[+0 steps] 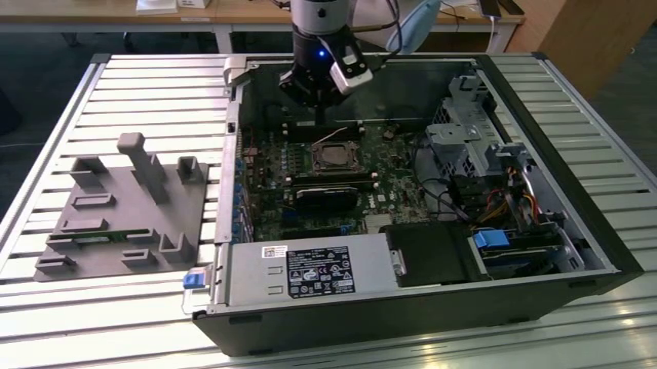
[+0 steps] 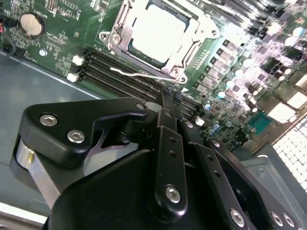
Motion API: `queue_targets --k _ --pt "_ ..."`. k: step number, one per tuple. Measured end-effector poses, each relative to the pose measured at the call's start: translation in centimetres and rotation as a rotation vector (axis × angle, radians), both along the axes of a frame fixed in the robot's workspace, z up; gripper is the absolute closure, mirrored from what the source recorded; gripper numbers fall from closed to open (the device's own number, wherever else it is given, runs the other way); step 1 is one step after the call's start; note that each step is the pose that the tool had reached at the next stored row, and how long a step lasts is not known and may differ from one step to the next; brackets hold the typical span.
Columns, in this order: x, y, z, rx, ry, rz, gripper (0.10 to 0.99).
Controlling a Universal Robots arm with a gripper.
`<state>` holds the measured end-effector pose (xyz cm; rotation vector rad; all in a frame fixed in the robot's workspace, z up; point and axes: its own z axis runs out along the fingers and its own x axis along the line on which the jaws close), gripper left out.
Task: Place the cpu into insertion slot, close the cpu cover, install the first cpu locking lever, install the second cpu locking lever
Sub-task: 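Install the first cpu locking lever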
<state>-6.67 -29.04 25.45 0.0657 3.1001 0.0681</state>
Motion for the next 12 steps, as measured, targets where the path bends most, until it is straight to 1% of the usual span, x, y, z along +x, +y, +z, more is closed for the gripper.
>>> queue_targets --k 2,5,12 --pt "0.0 0.0 -0.1 0.0 -0.0001 0.008 0.98" --pt "0.04 -0.01 -0.24 0.0 -0.0006 0.049 0.98" --pt "0.89 0.03 -0.64 0.0 -0.0005 0.051 0.98"
